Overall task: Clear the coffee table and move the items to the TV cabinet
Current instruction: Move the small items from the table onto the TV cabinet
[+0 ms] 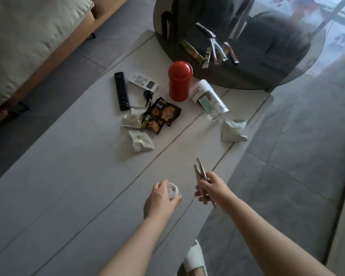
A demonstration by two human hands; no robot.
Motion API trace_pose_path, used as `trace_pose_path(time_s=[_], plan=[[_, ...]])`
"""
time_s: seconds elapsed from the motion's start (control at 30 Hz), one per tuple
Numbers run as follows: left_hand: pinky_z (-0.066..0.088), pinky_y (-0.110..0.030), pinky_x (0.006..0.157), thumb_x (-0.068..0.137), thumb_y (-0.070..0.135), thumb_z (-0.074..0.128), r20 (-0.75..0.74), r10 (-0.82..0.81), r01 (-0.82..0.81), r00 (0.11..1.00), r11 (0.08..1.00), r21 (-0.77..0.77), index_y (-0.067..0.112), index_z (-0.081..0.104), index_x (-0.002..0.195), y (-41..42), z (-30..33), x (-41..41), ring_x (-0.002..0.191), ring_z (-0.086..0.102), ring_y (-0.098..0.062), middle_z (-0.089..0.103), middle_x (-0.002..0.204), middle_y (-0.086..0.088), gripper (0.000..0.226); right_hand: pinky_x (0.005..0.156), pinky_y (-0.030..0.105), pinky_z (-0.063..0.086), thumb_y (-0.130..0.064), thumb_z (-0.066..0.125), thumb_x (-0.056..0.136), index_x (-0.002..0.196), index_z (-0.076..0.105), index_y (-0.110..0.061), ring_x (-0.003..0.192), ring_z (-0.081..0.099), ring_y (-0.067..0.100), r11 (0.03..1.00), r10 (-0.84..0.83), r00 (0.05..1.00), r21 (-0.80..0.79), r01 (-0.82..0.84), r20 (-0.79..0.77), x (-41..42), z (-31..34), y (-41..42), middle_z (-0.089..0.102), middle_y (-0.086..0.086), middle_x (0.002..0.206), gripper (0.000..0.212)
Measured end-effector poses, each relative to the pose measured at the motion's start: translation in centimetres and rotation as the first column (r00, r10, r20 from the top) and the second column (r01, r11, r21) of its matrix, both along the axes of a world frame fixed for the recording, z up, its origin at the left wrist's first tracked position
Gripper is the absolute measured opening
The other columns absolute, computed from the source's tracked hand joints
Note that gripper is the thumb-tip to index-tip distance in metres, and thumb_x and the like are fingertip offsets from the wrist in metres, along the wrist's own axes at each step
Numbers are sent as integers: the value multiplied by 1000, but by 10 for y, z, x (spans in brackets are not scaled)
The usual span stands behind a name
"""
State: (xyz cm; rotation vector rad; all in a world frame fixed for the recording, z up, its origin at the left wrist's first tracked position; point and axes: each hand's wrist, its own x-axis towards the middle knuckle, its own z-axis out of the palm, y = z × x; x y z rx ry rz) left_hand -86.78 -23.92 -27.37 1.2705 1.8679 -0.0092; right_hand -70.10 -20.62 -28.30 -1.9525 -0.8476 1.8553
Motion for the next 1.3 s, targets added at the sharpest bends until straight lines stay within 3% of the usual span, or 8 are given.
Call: trace_pose_path(time_s=[0.27,0.43,0.57,0.77,0.87,1.0,1.1,1.3], plan=[[45,-29,84,79,40,67,107,-182,165,977,974,153,30,47,125,-48,94,35,104,56,-23,48,119,-3,51,50,24,52,-1,52,91,84,60,-10,57,59,15,902,-423,899,46,430,-111,37,97,-108,57,8,68,14],[45,-32,89,79,41,68,132,-327,300,936,935,188,23,41,134,-76,118,76,115,53,-24,51,130,-5,64,50,22,52,1,50,93,80,60,-7,59,56,16,760,-640,751,13,650,-165,69,132,-177,56,10,68,18],[42,-29,79,76,38,73,178,-443,411,879,891,191,17,46,120,-110,125,126,107,57,-27,59,118,-6,56,50,20,52,2,47,94,79,55,-7,55,57,9,611,-783,606,8,792,-144,107,142,-241,55,9,68,19],[42,-33,77,75,32,73,220,-708,665,671,706,241,14,50,106,-183,139,217,101,55,-27,58,106,-7,42,42,17,51,3,45,95,77,51,-5,42,59,4,302,-949,301,7,953,-90,176,153,-352,53,13,70,21],[46,-35,78,75,32,70,223,-788,751,574,615,239,16,51,100,-228,146,264,98,56,-26,58,103,-4,35,42,15,50,0,44,96,79,52,-5,46,60,5,158,-983,158,6,987,-88,204,156,-413,54,12,72,20],[46,-36,81,76,32,72,229,-870,836,436,486,254,20,53,108,-296,156,316,102,54,-24,56,109,-3,40,42,14,49,-2,44,97,80,53,-6,42,59,2,8,-996,8,1,1000,-88,234,158,-493,54,10,71,19],[46,-34,80,77,32,72,225,-915,881,334,388,269,24,52,114,-346,159,347,102,55,-23,53,112,-2,43,42,14,49,-2,44,97,82,53,-7,56,59,11,-79,-992,-77,13,997,-98,250,159,-549,54,8,73,18],[37,-23,63,79,39,67,164,-975,945,146,187,270,33,49,121,-437,148,400,87,48,-10,54,116,2,46,49,21,52,-4,49,95,111,54,-5,67,61,16,-295,-950,-293,8,955,-106,276,150,-660,62,7,78,16]])
